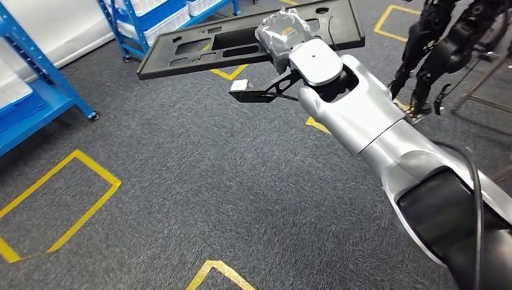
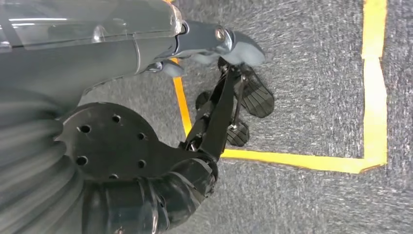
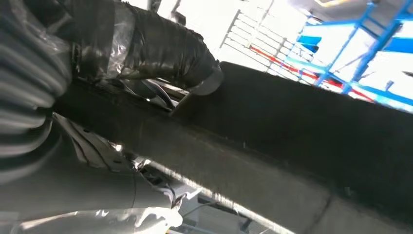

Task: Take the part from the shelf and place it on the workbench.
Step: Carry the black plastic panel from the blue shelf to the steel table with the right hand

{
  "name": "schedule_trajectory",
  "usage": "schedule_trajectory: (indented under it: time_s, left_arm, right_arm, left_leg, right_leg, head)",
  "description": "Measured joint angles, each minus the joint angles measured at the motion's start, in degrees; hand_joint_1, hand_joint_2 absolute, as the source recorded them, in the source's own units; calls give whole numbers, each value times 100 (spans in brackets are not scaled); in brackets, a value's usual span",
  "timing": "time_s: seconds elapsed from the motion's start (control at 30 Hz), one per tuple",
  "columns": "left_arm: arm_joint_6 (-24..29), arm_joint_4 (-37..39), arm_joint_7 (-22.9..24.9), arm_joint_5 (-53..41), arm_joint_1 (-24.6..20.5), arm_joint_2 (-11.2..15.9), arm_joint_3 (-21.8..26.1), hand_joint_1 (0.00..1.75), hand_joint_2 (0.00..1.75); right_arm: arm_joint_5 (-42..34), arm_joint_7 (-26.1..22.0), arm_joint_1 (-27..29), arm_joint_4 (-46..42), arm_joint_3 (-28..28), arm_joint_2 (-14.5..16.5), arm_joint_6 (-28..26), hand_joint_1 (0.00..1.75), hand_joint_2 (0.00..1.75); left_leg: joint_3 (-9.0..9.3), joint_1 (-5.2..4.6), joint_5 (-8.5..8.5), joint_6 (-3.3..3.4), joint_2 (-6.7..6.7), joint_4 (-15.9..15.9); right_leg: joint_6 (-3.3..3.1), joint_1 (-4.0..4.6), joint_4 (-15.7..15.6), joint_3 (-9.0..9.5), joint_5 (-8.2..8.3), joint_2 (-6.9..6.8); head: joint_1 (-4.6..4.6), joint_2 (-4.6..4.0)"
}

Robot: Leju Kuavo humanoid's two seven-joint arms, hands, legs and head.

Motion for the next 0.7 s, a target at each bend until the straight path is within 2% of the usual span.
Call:
schedule_trajectory:
  time_s: [0.03,0.1,0.13,0.17,0.2,0.23,0.3,0.33,0.37,0.4,0.47,0.5,0.53,0.6,0.63,0.67,0.7]
  left_arm:
    - [-5,-3,0,-4,1,-14,0,0,175]
    - [-14,-10,-1,-14,26,-25,1,0,175]
    - [-16,-11,-1,-19,38,-26,0,0,175]
    - [-16,-11,-1,-21,42,-26,-1,0,175]
    - [-16,-12,-1,-25,37,-26,-2,0,175]
    - [-17,-13,-1,-28,29,-28,-3,0,175]
    - [-19,-13,0,-32,14,-36,-5,0,175]
    - [-19,-13,0,-33,10,-40,-6,0,175]
    - [-20,-13,0,-34,10,-43,-6,0,175]
    - [-20,-13,-1,-36,8,-44,-7,0,175]
    - [-20,-13,-1,-39,-7,-46,-8,0,175]
    - [-20,-13,-1,-40,-16,-48,-8,0,175]
    - [-20,-13,-1,-40,-20,-49,-8,0,175]
    - [-19,-13,-1,-30,-8,-51,-8,0,175]
    - [-18,-13,-1,-22,7,-51,-8,0,175]
    - [-18,-13,-1,-13,20,-52,-8,0,175]
    - [-16,-13,0,-5,29,-52,-8,0,175]
  right_arm:
    - [11,0,-18,10,0,-9,-4,175,175]
    - [46,0,-48,34,0,-14,-19,175,175]
    - [62,-1,-53,47,0,-9,-25,175,175]
    - [74,-2,-47,62,0,-1,-29,175,175]
    - [79,-4,-40,76,0,8,-30,175,175]
    - [85,-7,-37,88,0,20,-31,175,175]
    - [92,-11,-52,100,0,44,-33,175,175]
    - [95,-11,-63,102,0,64,-34,175,175]
    - [95,-13,-70,105,0,80,-36,175,175]
    - [96,-14,-72,113,0,92,-38,175,175]
    - [99,-16,-72,138,0,99,-39,175,175]
    - [104,-17,-76,149,0,96,-39,175,175]
    - [110,-18,-82,157,0,97,-40,175,175]
    - [128,-29,-84,167,0,99,-42,175,175]
    - [141,-50,-74,176,0,99,-41,175,175]
    - [156,-75,-56,185,0,97,-39,175,175]
    - [168,-103,-36,197,0,91,-37,175,175]
  left_leg:
    - [41,12,25,12,98,-66]
    - [95,7,35,36,288,-125]
    - [104,-1,24,41,383,-121]
    - [109,-4,8,42,476,-111]
    - [114,-5,-12,38,567,-98]
    - [120,-4,-36,30,649,-77]
    - [134,-5,-104,-10,792,-17]
    - [136,-18,-142,-43,852,21]
    - [140,-30,-171,-79,904,46]
    - [144,-41,-191,-114,952,58]
    - [163,-36,-223,-172,1026,57]
    - [157,-20,-272,-196,952,89]
    - [115,-3,-370,-212,822,204]
    - [-127,19,-689,-229,500,758]
    - [-310,19,-849,-233,430,1139]
    - [-477,18,-937,-237,403,1459]
    - [-580,17,-924,-237,394,1621]
  right_leg:
    - [21,22,124,-62,-86,-193]
    - [59,38,705,-341,-405,-651]
    - [83,16,1065,-519,-559,-753]
    - [108,-7,1330,-649,-635,-801]
    - [130,-30,1411,-687,-611,-827]
    - [147,-50,1278,-609,-493,-859]
    - [145,-52,578,-213,-181,-1032]
    - [120,-30,265,-42,-86,-1116]
    - [87,0,80,57,-54,-1165]
    - [54,31,29,75,-75,-1168]
    - [-7,32,19,65,-55,-1025]
    - [-33,15,2,68,-44,-965]
    - [-62,-3,-18,74,-32,-906]
    - [-105,-16,-37,83,-23,-793]
    - [-119,-8,-36,83,-22,-726]
    - [-125,1,-32,83,-23,-649]
    - [-129,9,-25,82,-23,-566]
  head:
    - [8,0]
    - [25,0]
    - [24,0]
    - [25,-1]
    - [26,-1]
    - [26,-2]
    - [26,-1]
    - [25,-1]
    - [25,-1]
    - [24,-2]
    - [23,-1]
    - [22,0]
    - [21,0]
    - [20,-1]
    - [19,-2]
    - [20,-2]
    - [20,-2]
